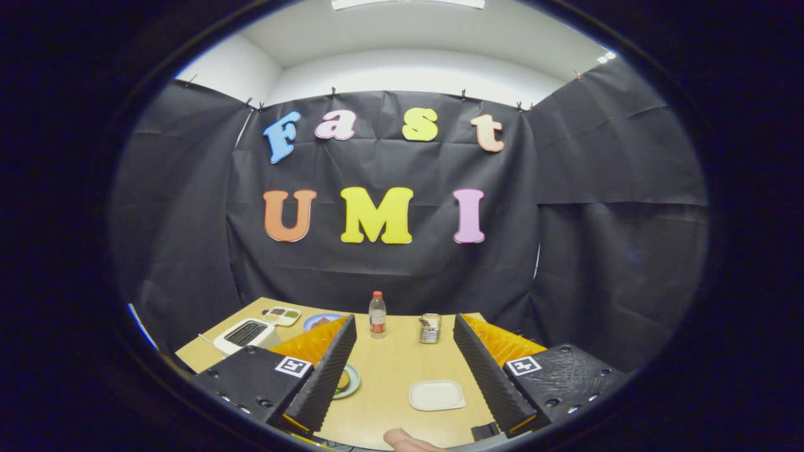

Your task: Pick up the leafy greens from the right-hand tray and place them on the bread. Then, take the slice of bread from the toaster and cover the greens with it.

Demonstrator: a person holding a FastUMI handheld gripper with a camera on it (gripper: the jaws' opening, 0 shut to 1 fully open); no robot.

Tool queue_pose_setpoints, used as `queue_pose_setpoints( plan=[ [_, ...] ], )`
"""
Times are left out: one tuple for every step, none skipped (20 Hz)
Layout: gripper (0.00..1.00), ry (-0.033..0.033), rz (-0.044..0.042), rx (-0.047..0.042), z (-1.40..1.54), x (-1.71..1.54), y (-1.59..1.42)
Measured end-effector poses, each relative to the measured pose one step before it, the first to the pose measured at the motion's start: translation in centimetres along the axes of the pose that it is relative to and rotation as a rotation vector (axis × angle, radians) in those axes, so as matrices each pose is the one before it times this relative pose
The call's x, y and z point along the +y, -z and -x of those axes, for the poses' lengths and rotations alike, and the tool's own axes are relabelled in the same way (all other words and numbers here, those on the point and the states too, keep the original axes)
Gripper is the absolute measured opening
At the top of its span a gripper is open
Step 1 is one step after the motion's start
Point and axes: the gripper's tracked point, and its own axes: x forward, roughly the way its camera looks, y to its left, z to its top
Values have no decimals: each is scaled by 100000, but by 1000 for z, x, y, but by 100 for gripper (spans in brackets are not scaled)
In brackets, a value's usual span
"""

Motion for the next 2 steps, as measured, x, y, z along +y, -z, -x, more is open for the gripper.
queue_pose_setpoints(
  plan=[
    [96,768,-320,-168,83,-542,42],
    [96,489,6,-352,-140,-595,16]
  ],
)
